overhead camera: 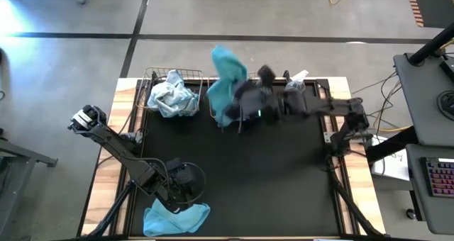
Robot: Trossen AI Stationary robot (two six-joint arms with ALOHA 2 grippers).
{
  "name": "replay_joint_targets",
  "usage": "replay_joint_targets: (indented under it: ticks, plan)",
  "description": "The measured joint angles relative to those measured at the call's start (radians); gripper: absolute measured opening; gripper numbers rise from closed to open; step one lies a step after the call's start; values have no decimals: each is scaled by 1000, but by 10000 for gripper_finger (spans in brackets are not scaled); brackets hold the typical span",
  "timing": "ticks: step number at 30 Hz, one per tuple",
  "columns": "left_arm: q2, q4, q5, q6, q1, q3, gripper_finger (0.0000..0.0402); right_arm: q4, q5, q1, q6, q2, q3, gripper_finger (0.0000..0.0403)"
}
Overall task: Sort microfiber towel by color & place in baskets
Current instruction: Put the blue microfiber towel into the right wire basket
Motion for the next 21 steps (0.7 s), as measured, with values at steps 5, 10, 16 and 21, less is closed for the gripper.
replay_joint_targets:
  ticks: [5, 10, 16, 21]
  plan:
    - [0, 23, 1, 22, 0, 0, 130, -39, -2, -117, 52, 0, 30, 11]
    - [0, 25, 0, 26, 0, 0, 130, -40, -20, -194, 73, 0, 26, 11]
    - [0, 47, -1, 22, 0, 0, 130, -41, -56, -253, 76, 6, 19, 11]
    - [3, 78, -11, 33, -3, 0, 130, -42, -117, -281, 139, 8, 16, 11]
